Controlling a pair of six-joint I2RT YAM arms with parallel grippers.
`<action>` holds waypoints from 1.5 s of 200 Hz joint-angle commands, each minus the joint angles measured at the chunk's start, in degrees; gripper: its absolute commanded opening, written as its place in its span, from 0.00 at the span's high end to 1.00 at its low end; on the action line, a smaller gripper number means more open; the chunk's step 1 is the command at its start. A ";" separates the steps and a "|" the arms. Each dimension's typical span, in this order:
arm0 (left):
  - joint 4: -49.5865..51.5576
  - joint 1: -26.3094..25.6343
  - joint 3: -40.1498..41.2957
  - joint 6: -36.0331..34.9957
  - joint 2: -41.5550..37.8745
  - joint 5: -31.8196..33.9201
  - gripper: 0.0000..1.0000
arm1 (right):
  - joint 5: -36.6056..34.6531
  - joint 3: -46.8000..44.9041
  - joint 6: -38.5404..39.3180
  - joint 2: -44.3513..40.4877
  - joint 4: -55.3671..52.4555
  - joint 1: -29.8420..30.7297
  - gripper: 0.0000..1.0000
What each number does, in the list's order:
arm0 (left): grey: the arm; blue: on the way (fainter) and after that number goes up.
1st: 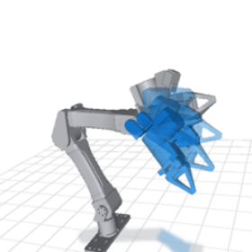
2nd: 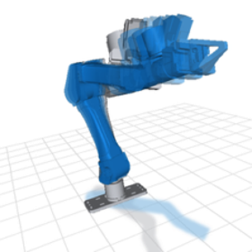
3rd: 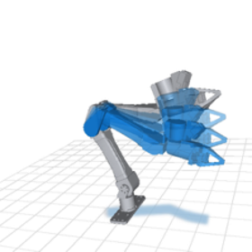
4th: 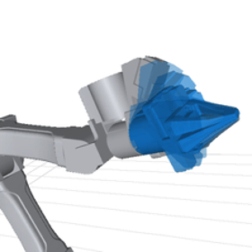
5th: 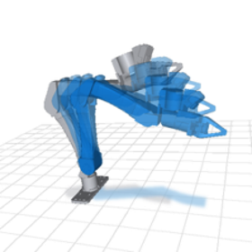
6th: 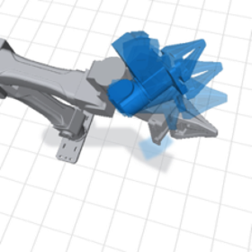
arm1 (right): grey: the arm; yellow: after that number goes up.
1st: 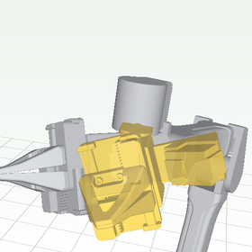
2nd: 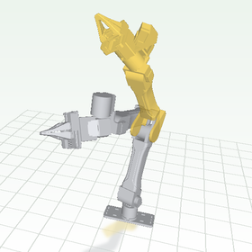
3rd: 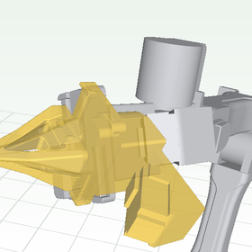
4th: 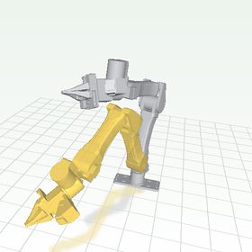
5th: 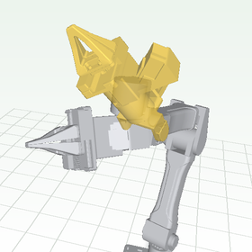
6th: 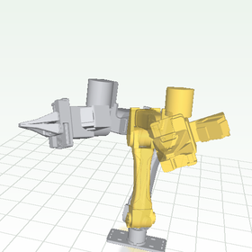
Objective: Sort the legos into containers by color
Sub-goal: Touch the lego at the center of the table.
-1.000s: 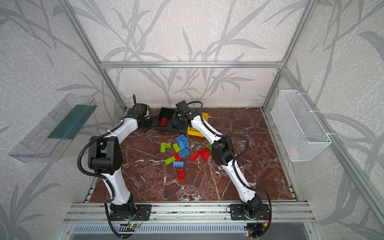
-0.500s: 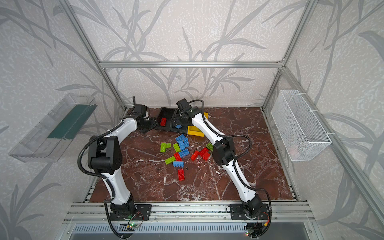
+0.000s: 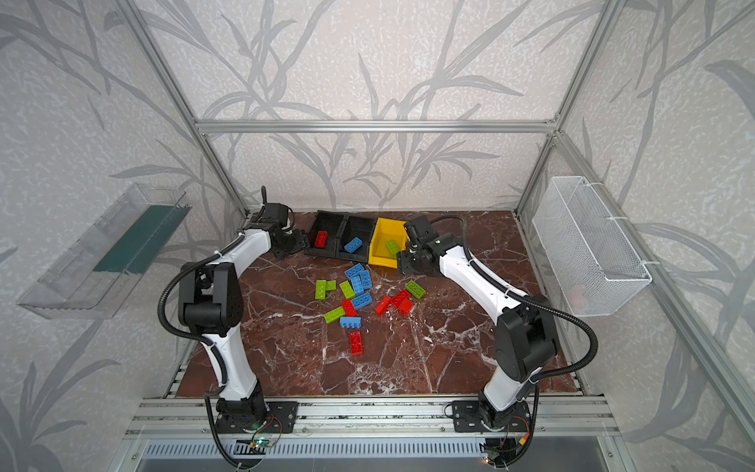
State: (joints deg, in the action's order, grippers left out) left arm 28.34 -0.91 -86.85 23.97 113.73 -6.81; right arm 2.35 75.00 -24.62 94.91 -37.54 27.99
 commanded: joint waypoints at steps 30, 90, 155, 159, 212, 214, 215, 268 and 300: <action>-3.07 0.38 6.98 0.46 -6.65 0.65 0.25 | 5.67 -9.93 -13.12 2.23 13.54 0.22 0.29; -3.65 0.38 10.55 0.56 -9.22 0.58 0.25 | 5.61 -12.18 -16.82 6.56 16.12 1.88 0.32; -2.30 0.38 2.77 -0.31 -4.51 0.57 0.25 | 2.43 -15.71 -18.77 6.98 17.53 3.85 0.48; -2.01 0.38 1.78 -0.41 -3.95 0.70 0.25 | 2.21 -15.80 -18.84 7.08 17.62 3.83 0.49; 2.46 0.47 -10.09 -2.30 4.06 0.42 0.26 | 0.82 -16.72 -18.90 5.54 17.50 3.92 0.62; 2.61 0.47 -10.45 -2.33 4.29 0.40 0.26 | 0.86 -16.73 -18.84 5.43 17.39 3.96 0.62; 2.65 0.42 -10.62 -2.34 4.38 0.40 0.26 | 0.88 -16.73 -18.82 5.36 17.31 3.94 0.62; 3.59 -0.47 -13.71 -2.70 7.30 -2.01 0.29 | -2.52 -15.04 -12.82 -0.49 11.69 3.77 0.48; 2.79 -1.73 -10.44 -2.70 5.21 -1.08 0.30 | -1.25 -13.19 -9.73 -0.63 10.13 1.37 0.47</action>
State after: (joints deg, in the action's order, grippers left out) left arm 30.35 -1.54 -99.26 22.44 120.73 -7.75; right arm 1.93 59.99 -38.11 95.20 -24.16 31.22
